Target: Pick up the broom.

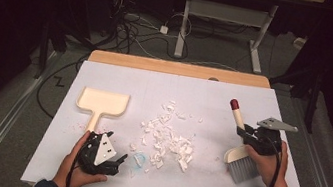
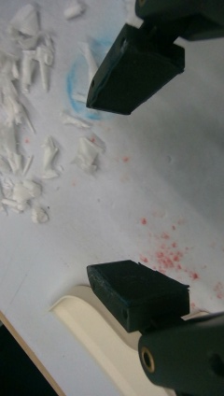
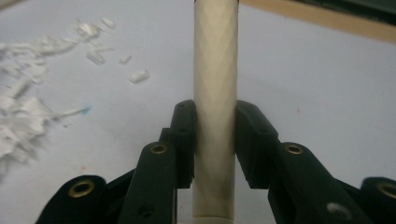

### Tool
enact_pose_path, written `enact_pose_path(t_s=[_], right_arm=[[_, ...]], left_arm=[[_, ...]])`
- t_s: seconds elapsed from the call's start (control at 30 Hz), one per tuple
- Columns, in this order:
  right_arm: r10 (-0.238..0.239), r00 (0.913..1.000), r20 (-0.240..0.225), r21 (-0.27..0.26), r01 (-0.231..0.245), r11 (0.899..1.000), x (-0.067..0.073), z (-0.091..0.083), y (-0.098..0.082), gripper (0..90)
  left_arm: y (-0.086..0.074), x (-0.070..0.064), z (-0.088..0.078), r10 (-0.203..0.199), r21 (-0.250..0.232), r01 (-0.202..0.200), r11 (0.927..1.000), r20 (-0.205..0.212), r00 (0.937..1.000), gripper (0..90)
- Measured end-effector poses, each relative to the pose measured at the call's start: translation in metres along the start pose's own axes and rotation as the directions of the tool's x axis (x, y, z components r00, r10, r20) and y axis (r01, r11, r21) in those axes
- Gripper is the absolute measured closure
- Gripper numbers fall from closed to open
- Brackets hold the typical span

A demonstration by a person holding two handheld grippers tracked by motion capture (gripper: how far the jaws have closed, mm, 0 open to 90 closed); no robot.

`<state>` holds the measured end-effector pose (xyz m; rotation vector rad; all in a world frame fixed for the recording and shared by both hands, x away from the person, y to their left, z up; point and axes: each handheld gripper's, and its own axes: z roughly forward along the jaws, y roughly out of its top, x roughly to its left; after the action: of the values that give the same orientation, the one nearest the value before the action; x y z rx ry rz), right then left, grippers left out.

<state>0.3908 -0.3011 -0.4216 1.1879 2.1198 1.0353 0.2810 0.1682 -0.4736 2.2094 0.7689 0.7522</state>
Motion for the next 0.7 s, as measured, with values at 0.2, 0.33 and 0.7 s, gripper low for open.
enact_pose_path(t_s=[0.2, 0.33, 0.7], right_arm=[[-0.002, 0.9997, -0.025, -0.130, -0.002, 0.991, 0.006, -0.036, -0.004, 71.5], [-0.007, 0.9990, -0.044, -0.185, -0.001, 0.983, 0.012, -0.055, -0.006, 71.6], [-0.090, 0.9927, -0.081, -0.316, 0.060, 0.947, 0.048, -0.094, 0.008, 71.6]], left_arm=[[0.027, -0.012, 0.003, -0.048, -0.062, 0.054, 0.9966, 0.092, 0.9946, 17.6], [0.053, -0.030, 0.006, -0.024, -0.104, 0.042, 0.9937, 0.164, 0.9861, 18.9], [0.154, -0.104, 0.039, 0.026, -0.256, 0.100, 0.9615, 0.447, 0.8940, 22.1]])
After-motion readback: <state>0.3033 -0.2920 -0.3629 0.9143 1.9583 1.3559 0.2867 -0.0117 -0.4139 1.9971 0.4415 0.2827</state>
